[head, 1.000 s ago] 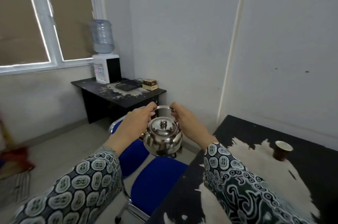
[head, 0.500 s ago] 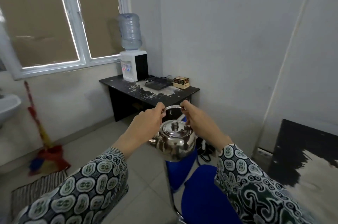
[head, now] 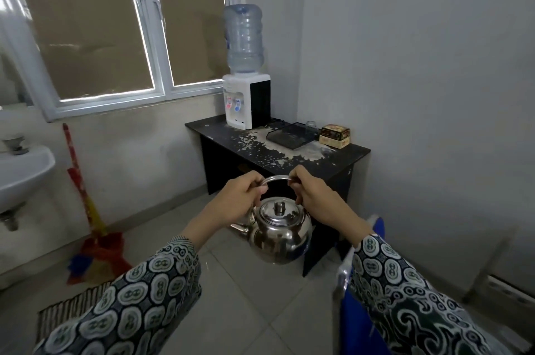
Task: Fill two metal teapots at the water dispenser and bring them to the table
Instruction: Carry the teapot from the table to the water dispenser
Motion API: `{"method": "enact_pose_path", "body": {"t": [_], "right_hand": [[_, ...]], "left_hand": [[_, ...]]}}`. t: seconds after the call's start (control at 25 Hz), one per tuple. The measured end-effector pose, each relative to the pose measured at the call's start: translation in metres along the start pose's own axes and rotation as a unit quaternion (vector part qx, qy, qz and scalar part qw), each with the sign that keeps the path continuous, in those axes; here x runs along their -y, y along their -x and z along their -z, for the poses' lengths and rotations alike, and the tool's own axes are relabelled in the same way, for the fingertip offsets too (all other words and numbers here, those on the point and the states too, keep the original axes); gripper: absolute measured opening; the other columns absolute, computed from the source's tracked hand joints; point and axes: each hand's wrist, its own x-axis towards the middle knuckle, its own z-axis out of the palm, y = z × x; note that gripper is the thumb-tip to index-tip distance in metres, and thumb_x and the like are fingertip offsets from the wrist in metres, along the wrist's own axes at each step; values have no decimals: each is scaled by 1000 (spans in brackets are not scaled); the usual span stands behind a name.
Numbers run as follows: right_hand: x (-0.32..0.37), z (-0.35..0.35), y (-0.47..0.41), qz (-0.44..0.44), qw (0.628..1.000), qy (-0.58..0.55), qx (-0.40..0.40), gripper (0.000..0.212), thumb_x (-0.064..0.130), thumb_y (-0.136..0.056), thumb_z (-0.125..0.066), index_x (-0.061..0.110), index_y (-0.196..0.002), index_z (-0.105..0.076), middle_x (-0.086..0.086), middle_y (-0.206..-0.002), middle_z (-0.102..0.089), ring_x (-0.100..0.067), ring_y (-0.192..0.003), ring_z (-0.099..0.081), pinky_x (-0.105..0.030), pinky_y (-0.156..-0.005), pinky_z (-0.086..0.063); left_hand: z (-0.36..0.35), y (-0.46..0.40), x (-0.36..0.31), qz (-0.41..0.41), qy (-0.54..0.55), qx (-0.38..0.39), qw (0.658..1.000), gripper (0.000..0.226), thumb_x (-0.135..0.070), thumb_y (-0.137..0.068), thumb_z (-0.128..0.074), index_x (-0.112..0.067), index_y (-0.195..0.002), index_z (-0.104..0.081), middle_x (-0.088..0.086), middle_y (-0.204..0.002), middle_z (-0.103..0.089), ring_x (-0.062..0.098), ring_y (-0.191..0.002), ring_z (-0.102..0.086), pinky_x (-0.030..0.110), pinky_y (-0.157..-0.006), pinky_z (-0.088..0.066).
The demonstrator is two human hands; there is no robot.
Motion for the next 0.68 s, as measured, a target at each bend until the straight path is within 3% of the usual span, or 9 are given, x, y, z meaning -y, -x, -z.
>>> {"method": "enact_pose_path", "body": {"t": [0.2,0.36,0.44,0.6,0.68], "right_hand": [[-14,-24,-113,-4,999,-36,9,14,24,-96,-35,34,-88,-38,1,-82,-59,-21,-80,-61,-53,-77,-50],[-23,-44,-206,9,996,-81,26,6,16,-96,-39,19,-94,-44,-12,-86,-60,-26,-81,-63,-46,-77,-51],[-29,-55,-247,10,993,-116,35,6,11,-95,-41,10,-96,-46,-8,-81,-57,-25,-78,-61,-41,-74,-50],[-44,-80,-343,25,981,-189,45,15,3,-93,-43,16,-87,-48,0,-73,-50,-15,-67,-54,-28,-66,-45],[-53,-89,-394,23,974,-216,58,12,1,-93,-43,11,-90,-49,-2,-75,-51,-15,-68,-53,-29,-67,-44]], "left_hand": [[51,-97,64,0,14,22,1000,20,-15,-94,-52,-27,-77,-52,0,-69,-56,17,-69,-56,39,-74,-48],[86,-171,112,-4,31,13,999,19,-14,-93,-53,-25,-77,-52,-4,-64,-54,5,-57,-54,24,-64,-42],[101,-205,135,0,34,13,999,16,-15,-93,-54,-22,-78,-54,-6,-60,-53,-1,-49,-51,20,-60,-41],[141,-289,186,-6,55,33,998,17,-21,-92,-55,-18,-75,-55,-7,-54,-51,3,-49,-49,19,-57,-41],[160,-332,211,-15,60,56,997,17,-23,-92,-55,-19,-75,-56,-7,-57,-53,4,-52,-50,18,-57,-41]]}}
